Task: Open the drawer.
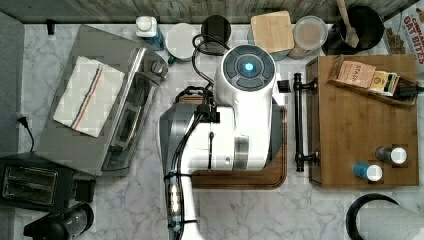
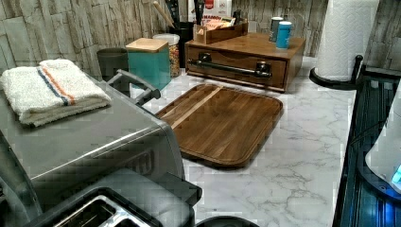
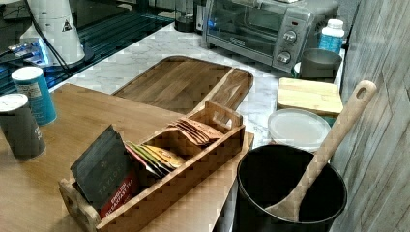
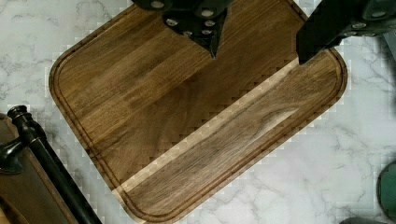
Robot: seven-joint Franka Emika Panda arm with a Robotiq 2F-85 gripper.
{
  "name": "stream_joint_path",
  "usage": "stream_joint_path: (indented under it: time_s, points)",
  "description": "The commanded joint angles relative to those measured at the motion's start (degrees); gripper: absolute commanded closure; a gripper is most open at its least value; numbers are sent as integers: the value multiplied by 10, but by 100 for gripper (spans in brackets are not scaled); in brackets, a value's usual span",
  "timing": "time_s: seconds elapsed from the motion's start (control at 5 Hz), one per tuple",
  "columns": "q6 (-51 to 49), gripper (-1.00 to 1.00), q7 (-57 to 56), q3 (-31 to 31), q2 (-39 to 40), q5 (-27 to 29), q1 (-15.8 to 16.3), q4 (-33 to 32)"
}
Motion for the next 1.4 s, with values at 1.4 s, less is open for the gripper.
stream_joint_path:
  time_s: [1.4]
  points:
    - [239,-100,-486,-80,22,-21,-97,-100]
